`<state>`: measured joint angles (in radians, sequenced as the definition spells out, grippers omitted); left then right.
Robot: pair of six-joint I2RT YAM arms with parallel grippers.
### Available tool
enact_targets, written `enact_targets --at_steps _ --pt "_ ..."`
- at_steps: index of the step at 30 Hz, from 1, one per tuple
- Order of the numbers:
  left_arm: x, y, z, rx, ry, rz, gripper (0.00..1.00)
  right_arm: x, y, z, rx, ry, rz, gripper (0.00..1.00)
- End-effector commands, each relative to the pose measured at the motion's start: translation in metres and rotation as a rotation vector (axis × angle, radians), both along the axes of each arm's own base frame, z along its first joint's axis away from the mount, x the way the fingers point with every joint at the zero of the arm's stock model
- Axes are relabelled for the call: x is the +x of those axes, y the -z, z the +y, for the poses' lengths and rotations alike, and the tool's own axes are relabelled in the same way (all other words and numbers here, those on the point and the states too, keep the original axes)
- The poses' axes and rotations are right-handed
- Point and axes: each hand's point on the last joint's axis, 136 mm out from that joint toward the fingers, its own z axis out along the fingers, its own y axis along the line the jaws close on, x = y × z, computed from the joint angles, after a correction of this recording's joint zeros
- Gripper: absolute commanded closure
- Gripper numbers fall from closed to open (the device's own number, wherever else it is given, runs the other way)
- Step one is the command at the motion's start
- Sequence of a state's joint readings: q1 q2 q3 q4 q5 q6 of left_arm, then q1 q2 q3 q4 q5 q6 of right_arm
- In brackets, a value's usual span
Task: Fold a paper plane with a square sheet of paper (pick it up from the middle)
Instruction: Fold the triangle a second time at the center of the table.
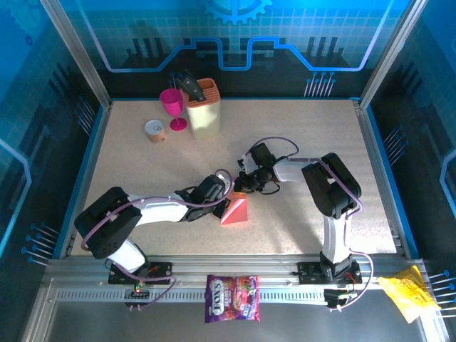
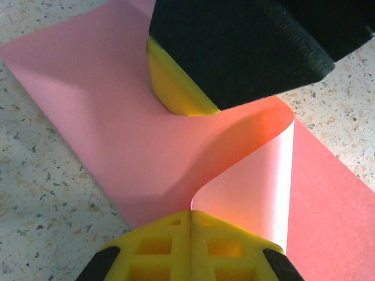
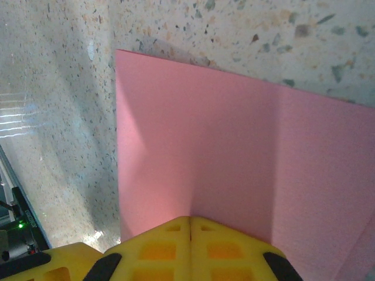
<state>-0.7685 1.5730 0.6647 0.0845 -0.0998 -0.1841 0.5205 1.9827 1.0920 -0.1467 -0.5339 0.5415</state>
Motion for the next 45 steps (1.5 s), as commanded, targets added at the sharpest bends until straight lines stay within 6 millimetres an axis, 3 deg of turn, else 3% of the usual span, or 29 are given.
enact_targets --at_steps 1,11,45 --pt "-0.004 -0.002 0.001 -0.031 -0.007 0.017 1.0 -0.017 0.049 -0.028 -0.151 0.033 0.086 1.0" --pt "-0.011 0.008 0.005 -0.036 -0.021 0.045 1.0 -0.016 0.05 -0.029 -0.152 0.034 0.087 1.0" --pt "0.007 -0.001 -0.002 -0.006 -0.021 -0.009 1.0 -0.017 0.055 -0.032 -0.156 0.039 0.098 1.0"
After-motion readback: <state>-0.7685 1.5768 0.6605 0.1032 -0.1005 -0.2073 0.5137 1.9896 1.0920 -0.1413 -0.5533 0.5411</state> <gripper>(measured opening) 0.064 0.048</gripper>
